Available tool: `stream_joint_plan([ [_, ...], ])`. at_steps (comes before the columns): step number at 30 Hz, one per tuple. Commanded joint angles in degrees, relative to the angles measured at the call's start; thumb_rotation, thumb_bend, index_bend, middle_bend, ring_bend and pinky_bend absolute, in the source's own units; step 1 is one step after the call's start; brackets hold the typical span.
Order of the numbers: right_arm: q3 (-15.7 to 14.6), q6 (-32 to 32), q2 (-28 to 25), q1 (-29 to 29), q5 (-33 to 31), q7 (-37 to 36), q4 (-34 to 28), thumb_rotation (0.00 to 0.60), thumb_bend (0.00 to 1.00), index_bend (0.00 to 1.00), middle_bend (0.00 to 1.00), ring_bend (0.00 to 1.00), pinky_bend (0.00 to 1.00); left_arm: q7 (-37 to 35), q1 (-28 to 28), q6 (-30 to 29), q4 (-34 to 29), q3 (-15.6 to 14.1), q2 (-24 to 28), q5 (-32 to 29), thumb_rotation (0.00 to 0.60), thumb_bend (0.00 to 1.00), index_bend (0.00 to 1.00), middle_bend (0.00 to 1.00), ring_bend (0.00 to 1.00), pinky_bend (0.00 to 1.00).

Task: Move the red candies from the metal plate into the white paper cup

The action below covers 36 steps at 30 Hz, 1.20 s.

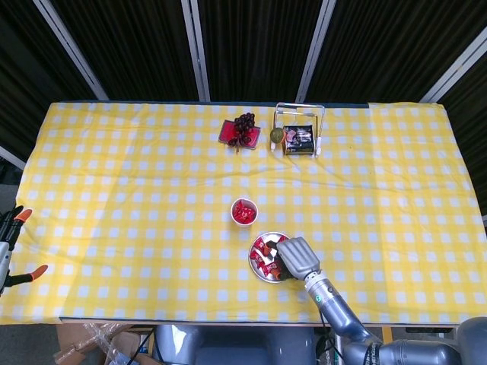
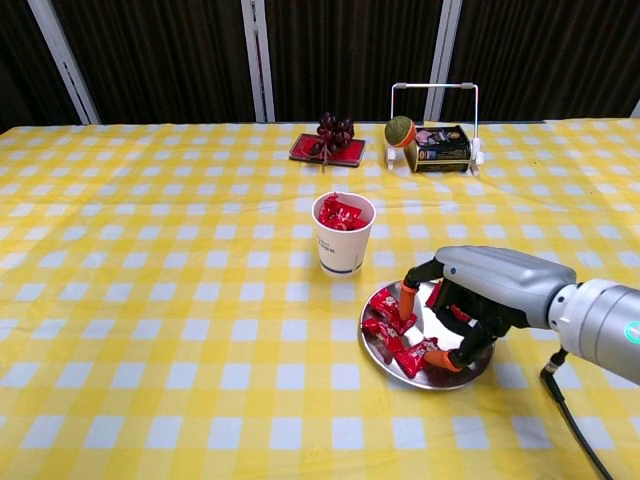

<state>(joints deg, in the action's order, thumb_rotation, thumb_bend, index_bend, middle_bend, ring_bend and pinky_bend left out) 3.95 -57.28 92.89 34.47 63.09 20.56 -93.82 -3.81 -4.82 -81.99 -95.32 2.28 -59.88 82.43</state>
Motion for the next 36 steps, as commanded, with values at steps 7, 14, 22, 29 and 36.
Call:
stream_joint_plan([
  [7,-1.0,0.1,0.2,-0.7,-0.7,0.3,0.0,0.6,0.33,0.44,0.83,0.93,0.95,0.2,0.1,-0.2,0.0,-0.1,0.0,0.2,0.6,0.01,0.0,0.0,0.0,0.0],
  [14,-1.2,-0.1,0.8,-1.1,-0.2,0.1,0.5,0.6,0.33,0.46,0.83,0.93,0.95,0.2,0.1,-0.3,0.0,0.0,0.0,0.2,0.6,0.01,0.0,0.0,0.0,0.0],
  [22,-1.3,0.6,1.3,-1.4,-0.4,-0.8,1.8,0.6,0.45,0.58,0.83,0.93,0.95,0.1,0.1,-0.1,-0.1,0.0,0.0,0.0,0.6,0.01,0.0,0.0,0.0,0.0],
  [29,-1.2,1.1,1.3,-1.5,-0.2,-1.8,2.2,0.6,0.52,0.61,0.83,0.93,0.95,0.0,0.0,0.2,-0.2,0.0,0.1,-0.2,0.6,0.01,0.0,0.0,0.0,0.0],
  [36,-1.2,1.0,0.9,-1.7,0.6,-2.5,1.8,0.6,0.52,0.61,0.83,0.93,0.95,0.1,0.0,0.1,-0.3,0.1,0.1,-0.2,0.6,0.01,0.0,0.0,0.0,0.0],
])
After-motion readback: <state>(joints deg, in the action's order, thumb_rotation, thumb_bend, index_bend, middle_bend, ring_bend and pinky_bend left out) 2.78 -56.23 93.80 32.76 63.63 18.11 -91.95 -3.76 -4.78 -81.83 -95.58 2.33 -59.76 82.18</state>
